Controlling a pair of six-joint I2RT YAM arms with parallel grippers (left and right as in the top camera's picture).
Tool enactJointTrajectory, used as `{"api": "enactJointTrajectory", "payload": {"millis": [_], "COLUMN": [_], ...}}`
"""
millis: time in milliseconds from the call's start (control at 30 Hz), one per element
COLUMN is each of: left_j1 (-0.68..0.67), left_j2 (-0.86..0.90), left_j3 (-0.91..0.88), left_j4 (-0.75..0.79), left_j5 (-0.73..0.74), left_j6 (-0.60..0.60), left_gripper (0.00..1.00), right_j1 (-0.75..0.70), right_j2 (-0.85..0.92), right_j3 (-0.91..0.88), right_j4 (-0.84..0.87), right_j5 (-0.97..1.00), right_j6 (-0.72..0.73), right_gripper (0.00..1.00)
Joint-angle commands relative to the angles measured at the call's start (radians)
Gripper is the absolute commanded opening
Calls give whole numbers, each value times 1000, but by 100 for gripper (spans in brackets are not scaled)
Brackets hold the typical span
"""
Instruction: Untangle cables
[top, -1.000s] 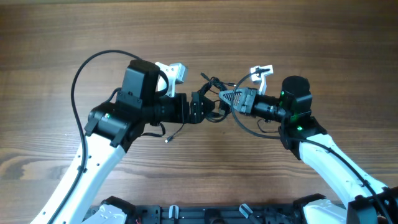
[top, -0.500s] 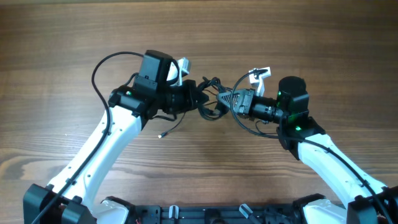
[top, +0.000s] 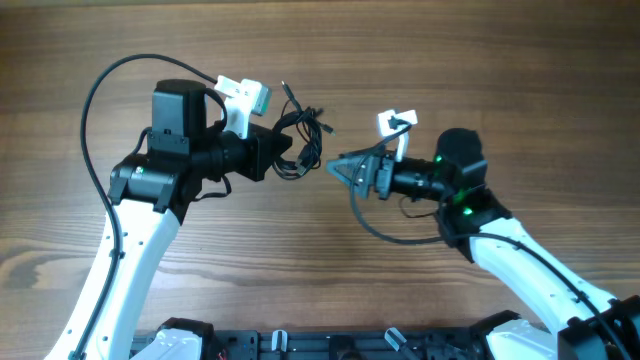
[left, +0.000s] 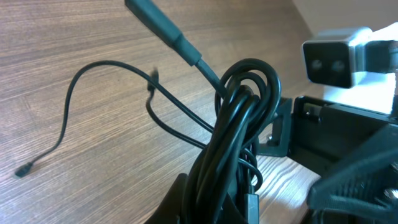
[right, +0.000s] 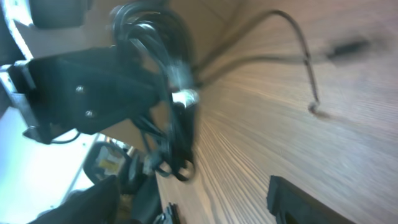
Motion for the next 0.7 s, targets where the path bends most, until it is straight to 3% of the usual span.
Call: {"api": "enactJointTrajectory", "payload": {"millis": [0,133,267,400,567,633,667], "left_j1": [1,1,1,1,1,1,1], "left_j2": [-3,-3,-3,-3,-3,-3,-3], "left_j3": [6,6,6,6,6,6,6], "left_j4": [-2,-3,-20,-44,6,5,5], "left_j5": [19,20,21,24,24,23,23], "left_j6": [70,-17,-43,-55,-225,-253,-253], "left_gripper": [4,4,4,4,4,4,4], "right_j1": [67,124,127,130,159,170,169], "right_j2": [-12,-10,-10,-10,-10,-10,-10], "right_j3": [5,5,5,5,5,5,5], "right_j4": [95,106,110,110,110,109,106], "right_j5": [155,292,330,335,335,334,346], "right_j6": [8,32,39,47,48,58,62], "right_gripper": [64,62,38,37,33,22,5]}}
